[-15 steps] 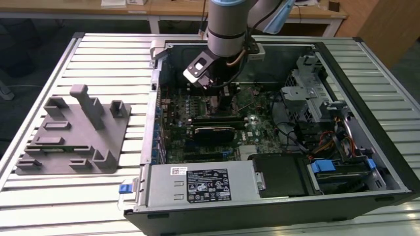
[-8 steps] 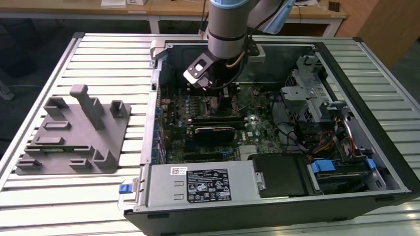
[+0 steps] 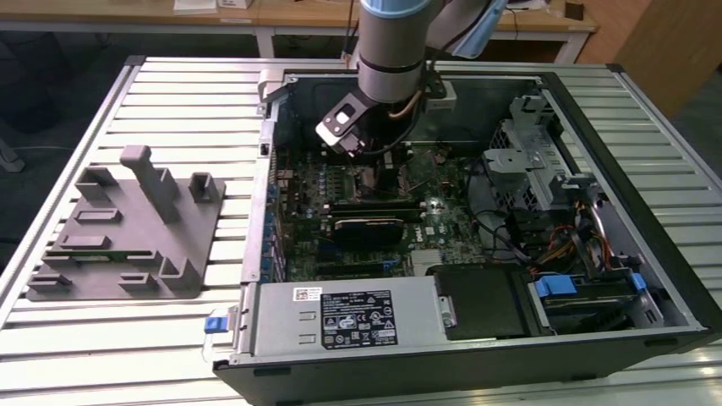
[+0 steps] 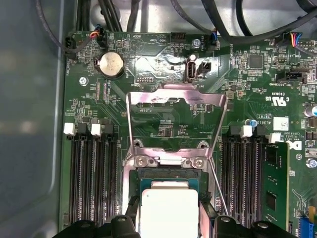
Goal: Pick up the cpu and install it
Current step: 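Place the cpu into insertion slot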
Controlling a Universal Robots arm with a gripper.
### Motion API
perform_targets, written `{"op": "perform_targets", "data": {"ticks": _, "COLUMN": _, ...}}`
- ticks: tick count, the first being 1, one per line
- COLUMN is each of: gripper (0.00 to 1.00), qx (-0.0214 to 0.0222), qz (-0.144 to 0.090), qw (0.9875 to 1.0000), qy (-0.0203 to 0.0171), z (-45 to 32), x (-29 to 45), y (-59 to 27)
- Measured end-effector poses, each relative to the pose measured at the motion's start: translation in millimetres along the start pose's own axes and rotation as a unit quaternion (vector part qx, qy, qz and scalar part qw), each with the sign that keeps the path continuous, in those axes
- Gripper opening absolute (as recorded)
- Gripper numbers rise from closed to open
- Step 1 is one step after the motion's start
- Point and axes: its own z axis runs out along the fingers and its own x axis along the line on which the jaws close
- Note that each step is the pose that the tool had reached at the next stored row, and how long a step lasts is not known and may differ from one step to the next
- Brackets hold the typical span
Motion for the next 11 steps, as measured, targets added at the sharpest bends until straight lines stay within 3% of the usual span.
{"op": "perform_targets", "data": {"ticks": 11, "gripper": 0.55, "qx": 0.0004, "qz": 0.004, "qw": 1.0000, "qy": 0.0000, "z": 3.9, "x": 0.0, "y": 0.6}}
